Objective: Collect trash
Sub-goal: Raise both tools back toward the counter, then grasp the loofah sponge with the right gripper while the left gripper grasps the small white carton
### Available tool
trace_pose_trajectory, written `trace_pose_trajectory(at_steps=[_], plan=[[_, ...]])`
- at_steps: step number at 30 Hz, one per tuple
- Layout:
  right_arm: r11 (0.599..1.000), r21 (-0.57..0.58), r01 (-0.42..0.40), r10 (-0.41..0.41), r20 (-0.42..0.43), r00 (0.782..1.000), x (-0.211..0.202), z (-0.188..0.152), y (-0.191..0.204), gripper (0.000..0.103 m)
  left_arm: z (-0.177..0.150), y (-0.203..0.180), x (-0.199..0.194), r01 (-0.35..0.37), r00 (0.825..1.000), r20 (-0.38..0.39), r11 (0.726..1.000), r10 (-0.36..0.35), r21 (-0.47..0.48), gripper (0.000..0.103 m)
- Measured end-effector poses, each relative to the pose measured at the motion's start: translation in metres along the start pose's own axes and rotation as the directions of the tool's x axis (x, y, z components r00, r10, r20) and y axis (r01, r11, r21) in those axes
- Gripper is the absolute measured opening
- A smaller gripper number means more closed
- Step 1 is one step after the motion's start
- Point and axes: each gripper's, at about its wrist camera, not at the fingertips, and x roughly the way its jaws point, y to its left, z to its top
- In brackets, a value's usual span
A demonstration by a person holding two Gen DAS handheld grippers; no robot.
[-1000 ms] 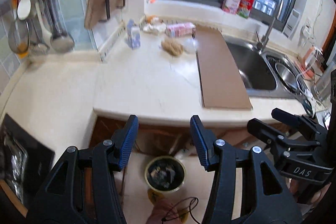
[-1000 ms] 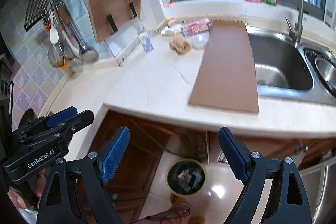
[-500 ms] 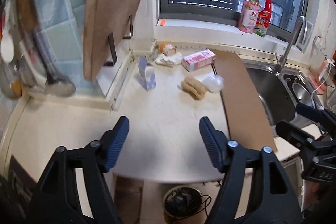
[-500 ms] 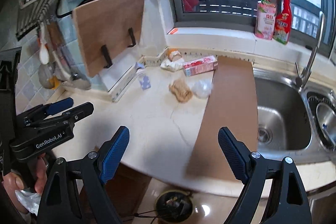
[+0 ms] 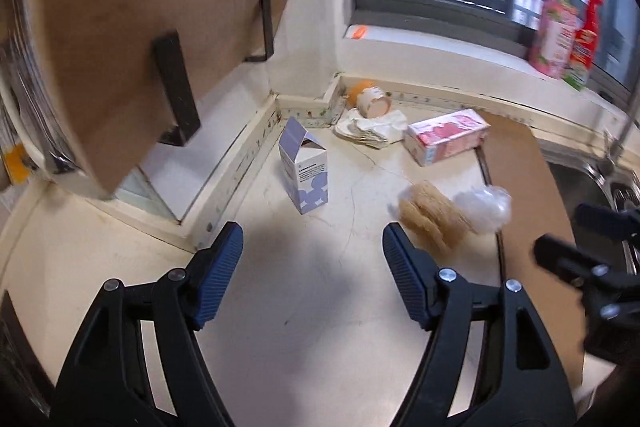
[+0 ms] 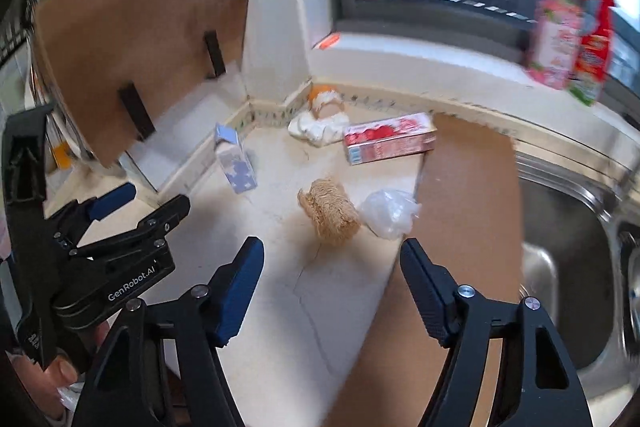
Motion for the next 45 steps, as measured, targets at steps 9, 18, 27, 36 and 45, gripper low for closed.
trace_pose_trajectory(at_steps=[9,18,27,36,45], plan=[[0.981,-0.152,-0.119,0.089,-0.187,0.978,0.160,0.039,-0.011,0.064,0.008,-0.005,0.064,-0.076,0.996,-0.046,0.988,0.071,-0.134,0.070],[0.948,-0.259,-0.184,0.113,-0.265,0.958,0.229,0.044,-0.005,0.058,0.002,-0.008,0.088,-0.145,0.987,-0.090,0.971,0.130,-0.189,0.070],[0.939,-0.269,-0.215,0.138,-0.278,0.951,0.257,0.056,-0.009,0.051,0.010,-0.002,0.098,-0.170,0.984,-0.105,0.951,0.147,-0.259,0.070],[0.950,-0.095,-0.299,0.281,-0.165,0.945,0.236,0.090,-0.037,0.032,0.020,-0.011,0.115,-0.192,0.980,-0.111,0.943,0.167,-0.271,0.070],[0.945,-0.023,-0.327,0.322,-0.119,0.939,0.234,0.096,-0.047,0.032,0.028,-0.006,0.141,-0.237,0.969,-0.140,0.924,0.203,-0.301,0.070]])
